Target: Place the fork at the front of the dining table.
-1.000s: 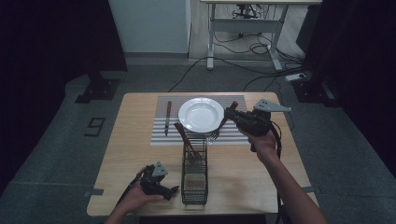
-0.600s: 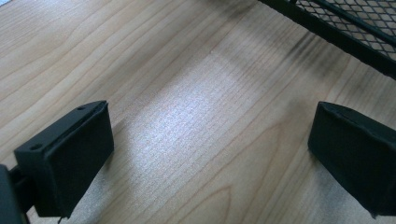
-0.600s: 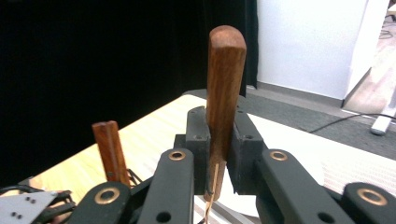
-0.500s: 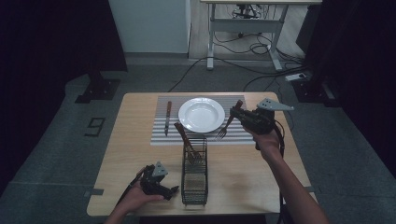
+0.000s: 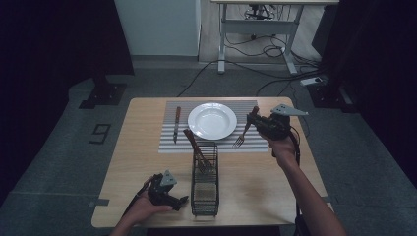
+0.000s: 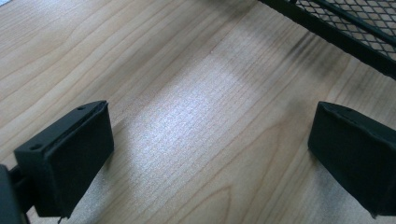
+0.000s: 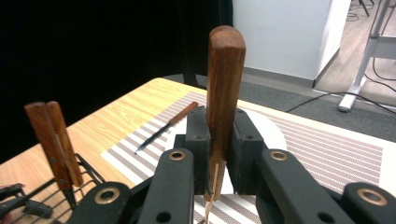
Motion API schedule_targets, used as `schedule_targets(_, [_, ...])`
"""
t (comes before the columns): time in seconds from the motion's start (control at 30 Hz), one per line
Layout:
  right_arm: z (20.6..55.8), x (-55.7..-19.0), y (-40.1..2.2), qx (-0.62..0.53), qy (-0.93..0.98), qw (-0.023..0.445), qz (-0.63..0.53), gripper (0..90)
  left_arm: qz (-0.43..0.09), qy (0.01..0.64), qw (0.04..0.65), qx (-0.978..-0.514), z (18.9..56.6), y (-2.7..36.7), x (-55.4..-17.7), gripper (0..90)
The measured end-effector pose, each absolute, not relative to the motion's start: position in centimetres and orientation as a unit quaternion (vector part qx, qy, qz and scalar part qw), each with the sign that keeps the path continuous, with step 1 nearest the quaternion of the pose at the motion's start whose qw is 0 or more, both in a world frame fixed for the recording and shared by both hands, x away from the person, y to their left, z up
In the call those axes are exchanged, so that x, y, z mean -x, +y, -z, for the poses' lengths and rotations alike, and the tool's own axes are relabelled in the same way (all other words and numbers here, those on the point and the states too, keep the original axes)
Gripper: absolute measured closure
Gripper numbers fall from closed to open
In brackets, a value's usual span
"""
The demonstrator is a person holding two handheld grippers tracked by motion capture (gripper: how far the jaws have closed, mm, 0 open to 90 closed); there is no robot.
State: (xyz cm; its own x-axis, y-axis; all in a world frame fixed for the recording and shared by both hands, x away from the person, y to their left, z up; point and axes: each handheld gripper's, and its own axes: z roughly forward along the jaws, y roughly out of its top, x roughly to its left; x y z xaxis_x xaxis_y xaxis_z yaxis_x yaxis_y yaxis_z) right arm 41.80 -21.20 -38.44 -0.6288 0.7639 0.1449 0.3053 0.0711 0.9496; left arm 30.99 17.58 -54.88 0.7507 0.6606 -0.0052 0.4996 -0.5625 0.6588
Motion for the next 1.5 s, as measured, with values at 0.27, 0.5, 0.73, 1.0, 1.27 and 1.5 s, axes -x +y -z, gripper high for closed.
schedule_targets(0.27, [39.4, -42.5, -21.4, -0.392, 0.709, 0.208, -0.548, 80.2, -0.122, 0.332, 0.331, -0.875, 54.9, 17.6, -31.0, 0.2])
schedule_targets(0.5, [40.1, -43.0, -21.8, -0.402, 0.712, 0.214, -0.535, 80.2, -0.122, 0.332, 0.33, -0.875, 54.9, 17.6, -31.0, 0.2])
schedule_targets(0.73, [40.6, -43.6, -22.3, -0.412, 0.711, 0.216, -0.528, 80.2, -0.122, 0.332, 0.33, -0.875, 54.9, 17.6, -31.0, 0.2])
schedule_targets(1.0, [41.1, -44.2, -22.8, -0.421, 0.708, 0.225, -0.52, 80.2, -0.122, 0.332, 0.33, -0.875, 54.9, 17.6, -31.0, 0.2])
schedule_targets(1.27, [41.9, -45.1, -23.2, -0.434, 0.706, 0.232, -0.509, 80.2, -0.122, 0.332, 0.331, -0.875, 54.9, 17.6, -31.0, 0.1])
schedule_targets(1.5, [42.7, -45.9, -23.7, -0.449, 0.704, 0.237, -0.496, 80.2, -0.121, 0.33, 0.331, -0.876, 54.9, 17.6, -31.0, 0.0])
